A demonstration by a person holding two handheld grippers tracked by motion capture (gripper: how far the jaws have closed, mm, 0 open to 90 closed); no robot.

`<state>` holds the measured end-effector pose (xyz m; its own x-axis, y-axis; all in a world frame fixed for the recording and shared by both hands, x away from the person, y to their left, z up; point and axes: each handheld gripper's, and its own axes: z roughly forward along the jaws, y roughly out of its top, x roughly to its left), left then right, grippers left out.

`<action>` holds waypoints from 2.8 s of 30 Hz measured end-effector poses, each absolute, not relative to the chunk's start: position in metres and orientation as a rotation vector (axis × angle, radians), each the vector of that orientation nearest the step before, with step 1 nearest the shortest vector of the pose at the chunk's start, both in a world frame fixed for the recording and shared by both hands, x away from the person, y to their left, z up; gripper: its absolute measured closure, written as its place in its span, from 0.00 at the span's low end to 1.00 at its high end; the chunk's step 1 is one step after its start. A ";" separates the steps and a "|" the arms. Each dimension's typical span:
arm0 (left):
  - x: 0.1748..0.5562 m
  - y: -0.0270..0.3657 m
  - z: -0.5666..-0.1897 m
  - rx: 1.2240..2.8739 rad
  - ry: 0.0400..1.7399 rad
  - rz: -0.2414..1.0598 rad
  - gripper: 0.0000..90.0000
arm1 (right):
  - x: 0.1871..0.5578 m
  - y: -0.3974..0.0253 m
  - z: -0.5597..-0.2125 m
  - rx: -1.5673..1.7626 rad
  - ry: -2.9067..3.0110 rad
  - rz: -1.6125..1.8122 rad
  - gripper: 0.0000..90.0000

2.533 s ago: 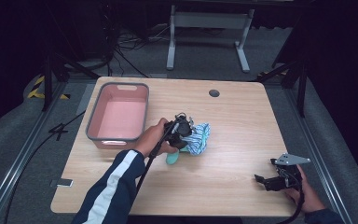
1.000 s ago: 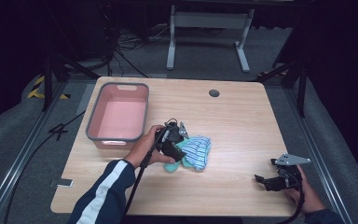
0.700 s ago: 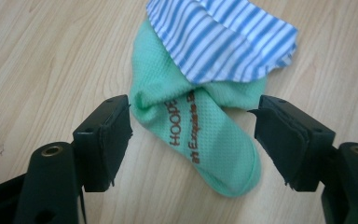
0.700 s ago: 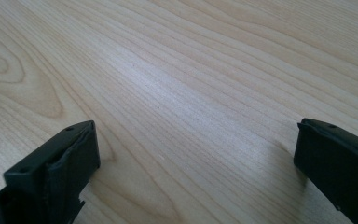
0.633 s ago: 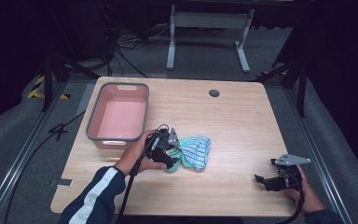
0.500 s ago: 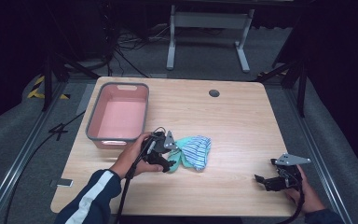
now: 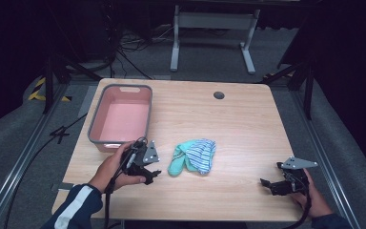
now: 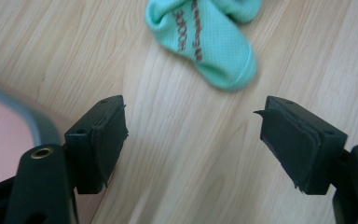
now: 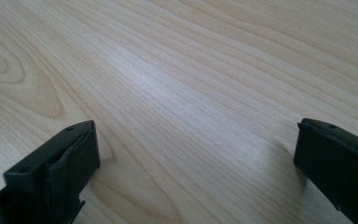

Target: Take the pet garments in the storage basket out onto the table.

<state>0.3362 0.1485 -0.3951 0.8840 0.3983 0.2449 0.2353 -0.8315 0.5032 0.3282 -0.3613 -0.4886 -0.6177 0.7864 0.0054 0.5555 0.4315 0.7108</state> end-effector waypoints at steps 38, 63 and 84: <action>0.310 0.281 -0.466 2.386 0.824 0.371 0.23 | 0.328 -0.361 -0.489 1.150 2.363 0.990 0.00; 0.308 0.291 -0.483 2.218 0.947 0.363 0.16 | 0.329 -0.361 -0.489 1.147 2.367 0.993 0.00; 0.308 0.289 -0.482 2.219 0.953 0.375 0.15 | 0.329 -0.361 -0.489 1.147 2.366 0.993 0.00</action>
<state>0.3082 0.2895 -0.4824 0.6898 0.7240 -0.0042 0.5265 -0.4976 0.6893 0.3289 -0.3612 -0.4886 -0.6217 0.7832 0.0070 0.5535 0.4330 0.7114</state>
